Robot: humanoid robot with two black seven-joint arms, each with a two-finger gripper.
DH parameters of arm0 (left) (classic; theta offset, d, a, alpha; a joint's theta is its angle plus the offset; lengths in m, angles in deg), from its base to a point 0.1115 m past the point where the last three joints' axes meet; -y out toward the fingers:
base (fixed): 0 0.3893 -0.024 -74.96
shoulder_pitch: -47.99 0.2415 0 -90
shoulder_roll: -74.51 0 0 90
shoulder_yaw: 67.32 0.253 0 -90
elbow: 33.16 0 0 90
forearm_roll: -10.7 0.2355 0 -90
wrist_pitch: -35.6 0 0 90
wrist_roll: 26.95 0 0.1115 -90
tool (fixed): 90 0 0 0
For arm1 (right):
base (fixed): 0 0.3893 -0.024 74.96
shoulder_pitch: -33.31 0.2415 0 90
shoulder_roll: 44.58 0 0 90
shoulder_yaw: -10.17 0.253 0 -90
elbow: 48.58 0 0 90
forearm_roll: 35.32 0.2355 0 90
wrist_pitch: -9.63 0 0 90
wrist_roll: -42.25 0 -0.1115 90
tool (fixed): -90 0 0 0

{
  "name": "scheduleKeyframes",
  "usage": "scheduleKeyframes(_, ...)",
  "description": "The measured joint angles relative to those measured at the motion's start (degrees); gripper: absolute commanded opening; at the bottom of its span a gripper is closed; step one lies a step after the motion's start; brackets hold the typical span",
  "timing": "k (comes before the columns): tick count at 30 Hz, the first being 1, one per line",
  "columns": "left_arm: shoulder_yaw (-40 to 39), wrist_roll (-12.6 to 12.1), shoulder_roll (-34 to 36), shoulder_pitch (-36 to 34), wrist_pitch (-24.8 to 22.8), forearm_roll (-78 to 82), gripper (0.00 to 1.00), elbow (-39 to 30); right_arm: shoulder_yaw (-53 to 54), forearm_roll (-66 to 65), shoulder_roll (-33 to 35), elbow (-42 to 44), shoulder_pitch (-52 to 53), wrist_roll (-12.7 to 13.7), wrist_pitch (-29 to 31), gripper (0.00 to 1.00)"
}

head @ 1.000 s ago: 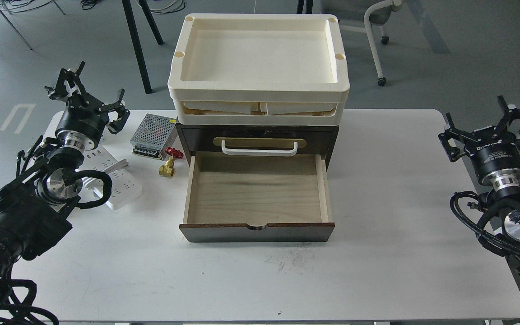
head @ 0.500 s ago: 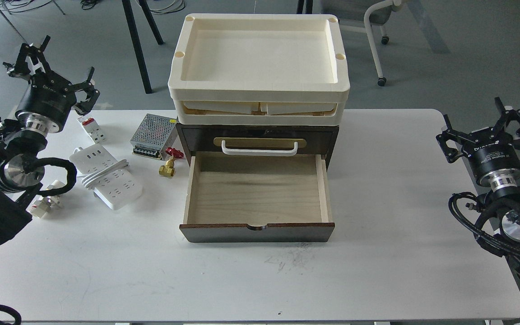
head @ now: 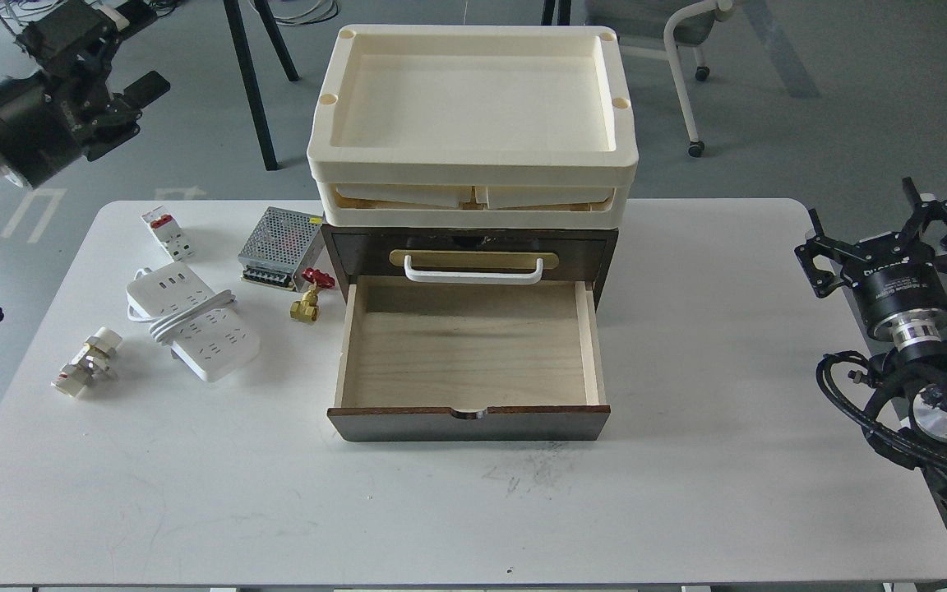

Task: Put charging cable into cabinet
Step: 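Raise the left gripper and move it toward the white charger, then lower the left gripper onto the white charger and close on it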

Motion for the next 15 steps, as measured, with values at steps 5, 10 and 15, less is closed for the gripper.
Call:
scheduleKeyframes(5, -0.1, 0.2, 1.0, -1.6, 0.7, 23.1, 0.98, -2.0, 0.0, 0.0, 0.0, -0.1, 0.0, 0.0, 0.0, 1.0)
scheduleKeyframes(10, 0.5, 0.2, -0.8, -1.6, 5.1, 42.4, 0.92, -2.1, -0.1, 0.0, 0.0, -0.2, -0.1, 0.0, -0.1, 1.0)
scheduleKeyframes(15, 7.1, 0.2, -3.5, -1.9, 9.1, 59.7, 0.9, -0.7, -0.1, 0.0, 0.0, -0.2, -0.1, 0.0, -0.1, 1.0)
